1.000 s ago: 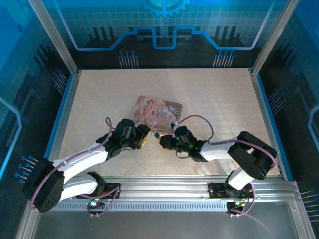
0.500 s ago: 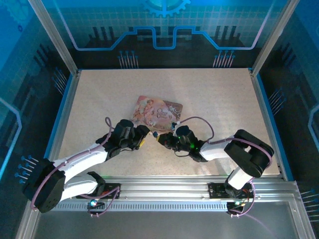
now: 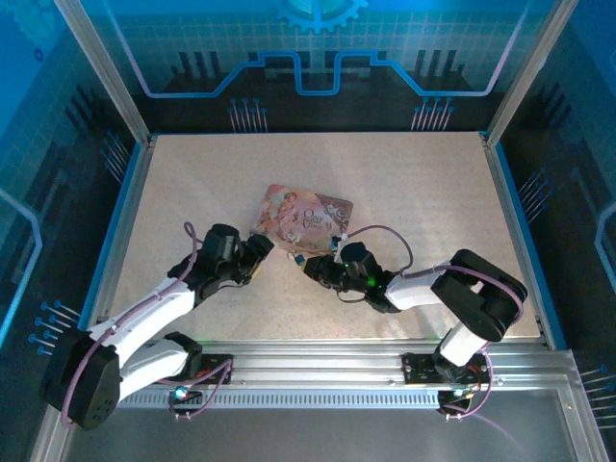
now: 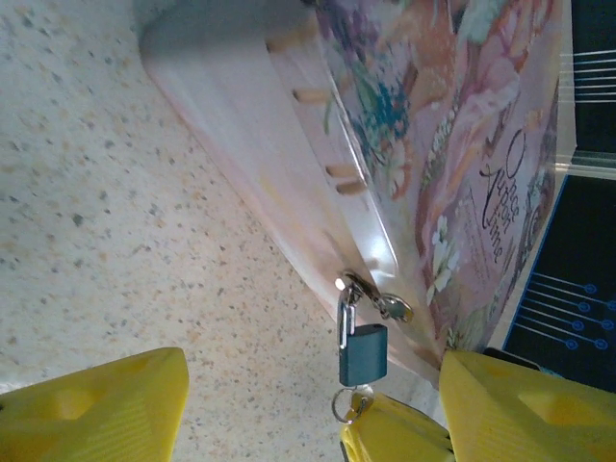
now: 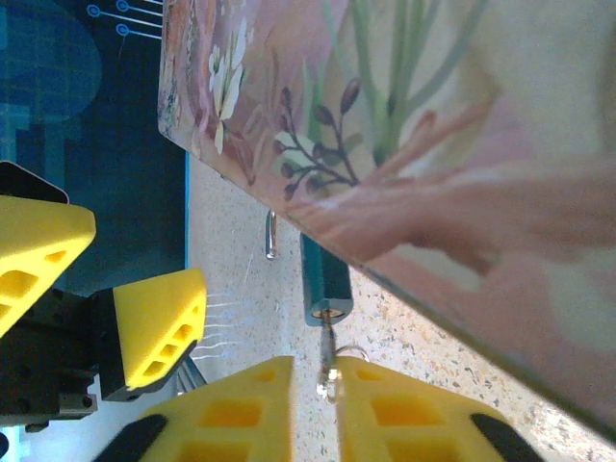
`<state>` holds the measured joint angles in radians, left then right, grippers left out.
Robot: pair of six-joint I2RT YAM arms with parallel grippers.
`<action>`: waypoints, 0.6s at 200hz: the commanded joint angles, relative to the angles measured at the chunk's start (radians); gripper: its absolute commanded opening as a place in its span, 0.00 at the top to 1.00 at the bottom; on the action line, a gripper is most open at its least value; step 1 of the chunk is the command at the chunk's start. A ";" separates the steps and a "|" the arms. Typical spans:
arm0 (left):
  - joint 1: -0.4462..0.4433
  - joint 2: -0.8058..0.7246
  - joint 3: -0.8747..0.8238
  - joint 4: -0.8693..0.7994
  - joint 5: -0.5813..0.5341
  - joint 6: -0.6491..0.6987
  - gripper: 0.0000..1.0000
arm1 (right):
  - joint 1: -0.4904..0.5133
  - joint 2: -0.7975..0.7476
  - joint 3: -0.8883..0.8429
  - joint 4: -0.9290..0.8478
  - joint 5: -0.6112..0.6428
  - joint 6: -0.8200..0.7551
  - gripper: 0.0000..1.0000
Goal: Unlock a padlock with a key
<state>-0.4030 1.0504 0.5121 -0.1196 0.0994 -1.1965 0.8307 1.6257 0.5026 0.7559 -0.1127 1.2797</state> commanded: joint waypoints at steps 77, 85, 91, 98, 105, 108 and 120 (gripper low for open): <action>0.251 0.082 0.185 -0.143 0.175 0.298 0.17 | -0.046 -0.135 -0.051 -0.250 0.036 -0.129 0.57; 0.262 0.103 0.203 -0.145 0.187 0.318 0.16 | -0.052 -0.150 -0.053 -0.264 0.034 -0.141 0.56; 0.269 0.120 0.217 -0.148 0.191 0.337 0.16 | -0.054 -0.162 -0.061 -0.264 0.036 -0.149 0.54; 0.274 0.142 0.235 -0.150 0.199 0.363 0.16 | -0.057 -0.177 -0.069 -0.261 0.039 -0.157 0.53; 0.278 0.165 0.256 -0.151 0.204 0.393 0.16 | -0.061 -0.191 -0.077 -0.250 0.036 -0.169 0.51; 0.279 0.177 0.265 -0.153 0.207 0.408 0.16 | -0.065 -0.197 -0.080 -0.242 0.033 -0.176 0.50; 0.288 0.228 0.309 -0.169 0.210 0.461 0.16 | -0.078 -0.216 -0.088 -0.211 0.013 -0.203 0.45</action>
<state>-0.1345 1.2026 0.7364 -0.2436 0.2546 -0.8837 0.7795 1.4551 0.4397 0.5385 -0.0872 1.1461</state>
